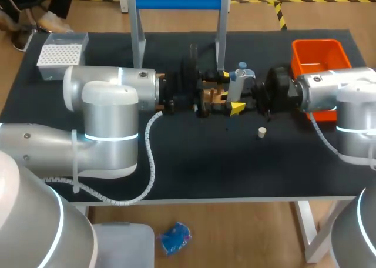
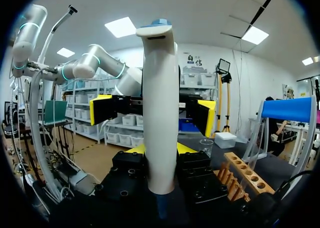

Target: Invert the test tube, pick up the pipette, mount the tip to pipette, aspirate from beaker and dispense into the tube, eject the tip, return the pipette, and cap with the stopper.

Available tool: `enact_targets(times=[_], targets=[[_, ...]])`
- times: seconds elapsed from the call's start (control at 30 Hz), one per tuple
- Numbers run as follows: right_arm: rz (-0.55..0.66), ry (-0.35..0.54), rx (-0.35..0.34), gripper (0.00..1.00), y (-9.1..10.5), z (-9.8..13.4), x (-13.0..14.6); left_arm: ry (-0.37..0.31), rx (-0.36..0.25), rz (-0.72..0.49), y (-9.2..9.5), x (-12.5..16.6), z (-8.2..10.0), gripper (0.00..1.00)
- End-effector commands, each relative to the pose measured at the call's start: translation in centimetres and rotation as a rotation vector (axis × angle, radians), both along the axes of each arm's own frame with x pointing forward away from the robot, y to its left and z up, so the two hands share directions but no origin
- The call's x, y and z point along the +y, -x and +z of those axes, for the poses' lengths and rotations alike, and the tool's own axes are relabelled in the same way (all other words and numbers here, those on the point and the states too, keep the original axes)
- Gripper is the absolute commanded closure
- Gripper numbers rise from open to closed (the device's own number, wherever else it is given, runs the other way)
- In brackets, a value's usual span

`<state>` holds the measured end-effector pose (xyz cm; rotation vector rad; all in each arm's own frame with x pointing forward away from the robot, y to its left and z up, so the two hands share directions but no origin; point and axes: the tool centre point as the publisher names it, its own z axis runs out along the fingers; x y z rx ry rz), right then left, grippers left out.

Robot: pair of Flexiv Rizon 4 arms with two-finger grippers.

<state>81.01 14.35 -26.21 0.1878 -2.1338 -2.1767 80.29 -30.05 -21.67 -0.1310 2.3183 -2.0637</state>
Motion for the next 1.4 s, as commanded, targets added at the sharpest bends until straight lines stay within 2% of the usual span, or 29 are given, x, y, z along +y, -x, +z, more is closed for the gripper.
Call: enact_targets(times=[0.03,0.13,0.17,0.2,0.23,0.27,0.3,0.33,0.37,0.9,0.97,1.0,1.4], targets=[[-0.002,0.0,-0.002,1.0,0.02,-0.02,0.02,0.002,-0.003,0.009,0.2,-0.2,-0.08,0.0],[-0.002,0.0,-0.002,1.0,0.02,-0.02,0.02,0.002,-0.003,0.009,0.2,-0.2,-0.08,0.0],[-0.002,0.0,-0.002,1.0,0.02,-0.02,0.02,0.002,-0.003,0.009,0.2,-0.2,-0.08,0.05],[-0.002,0.0,-0.002,1.0,0.02,-0.02,0.02,0.002,-0.003,0.009,0.2,-0.2,-0.08,0.19],[-0.002,0.0,-0.002,1.0,0.02,-0.02,0.02,0.002,-0.003,0.009,0.2,-0.2,-0.08,0.51],[-0.002,0.0,-0.002,1.0,0.02,-0.02,0.02,0.002,-0.003,0.009,0.2,-0.2,-0.08,0.7],[-0.002,0.0,-0.002,1.0,0.02,-0.02,0.02,0.002,-0.003,0.009,0.2,-0.2,-0.08,0.76],[-0.002,0.0,-0.002,1.0,0.02,-0.02,0.02,0.002,-0.003,0.009,0.2,-0.2,-0.08,0.95],[-0.002,0.0,-0.002,1.0,0.02,-0.02,0.02,0.002,-0.003,0.009,0.2,-0.2,-0.08,1.0],[-0.002,0.0,-0.002,1.0,0.02,-0.02,0.02,0.002,-0.003,0.009,0.2,-0.2,-0.08,1.0],[-0.002,0.0,-0.002,0.58,0.02,-0.02,0.02,0.002,-0.003,0.009,0.2,-0.2,-0.08,1.0],[-0.002,0.0,-0.002,0.0,0.02,-0.02,0.02,0.002,-0.003,0.009,0.2,-0.2,-0.08,1.0],[-0.002,0.0,-0.002,0.0,0.02,-0.02,0.02,0.002,-0.003,0.009,0.2,-0.2,-0.08,1.0]])
